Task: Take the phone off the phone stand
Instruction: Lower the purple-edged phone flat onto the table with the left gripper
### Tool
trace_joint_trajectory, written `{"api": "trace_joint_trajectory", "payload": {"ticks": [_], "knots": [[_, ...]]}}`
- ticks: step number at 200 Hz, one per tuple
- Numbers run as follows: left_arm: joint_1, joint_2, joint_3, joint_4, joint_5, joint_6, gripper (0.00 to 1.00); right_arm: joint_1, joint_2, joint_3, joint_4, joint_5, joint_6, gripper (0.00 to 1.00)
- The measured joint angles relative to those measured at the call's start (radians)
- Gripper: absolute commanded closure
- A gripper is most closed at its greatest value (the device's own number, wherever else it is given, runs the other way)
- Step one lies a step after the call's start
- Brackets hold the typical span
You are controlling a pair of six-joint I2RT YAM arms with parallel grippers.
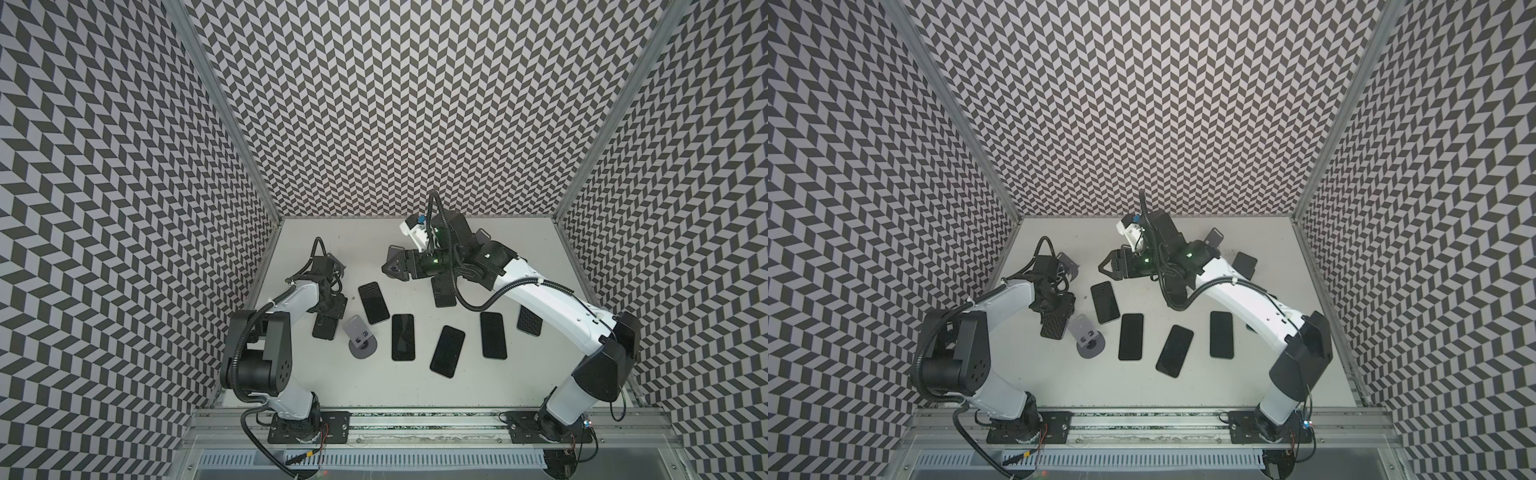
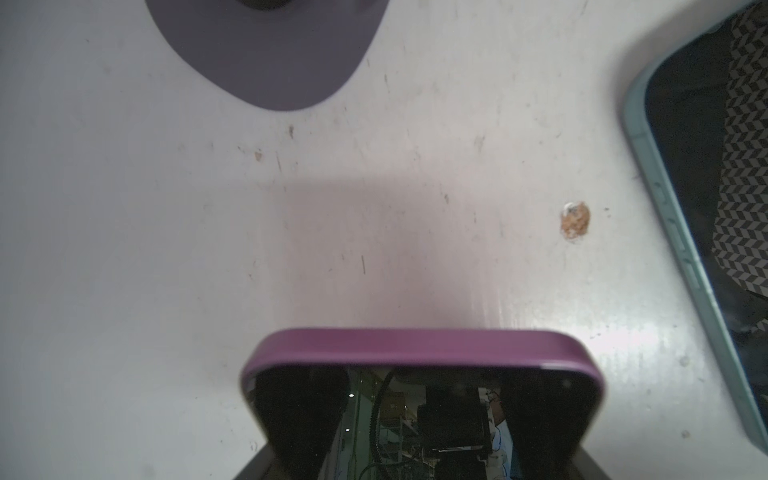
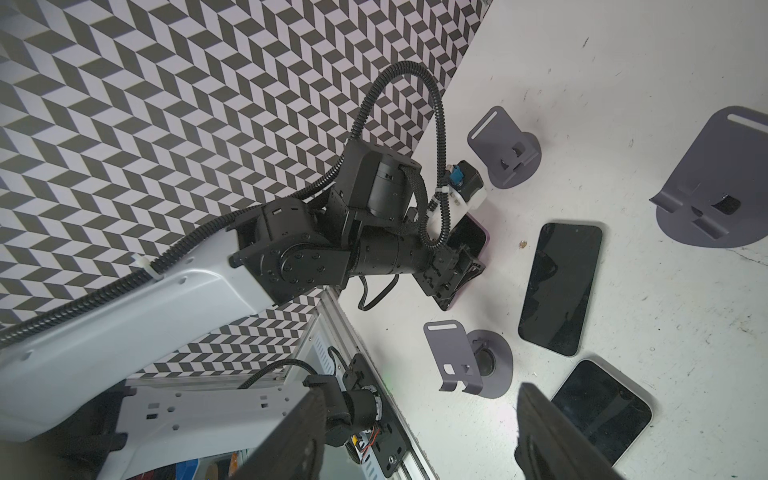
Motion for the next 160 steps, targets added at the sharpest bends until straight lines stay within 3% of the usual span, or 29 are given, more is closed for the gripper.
{"api": "trace_joint_trajectory", "payload": {"ticks": [110, 160], "knots": [[0.0, 0.009, 0.013, -0.034, 0.047, 0.007, 0.41, 0.0, 0.0, 0.0, 0.0, 0.002, -0.001, 0.29], [0.0, 0.019, 0.013, -0.038, 0.062, 0.021, 0.37, 0.0, 0.0, 0.0, 0.0, 0.002, -0.001, 0.29]]}}
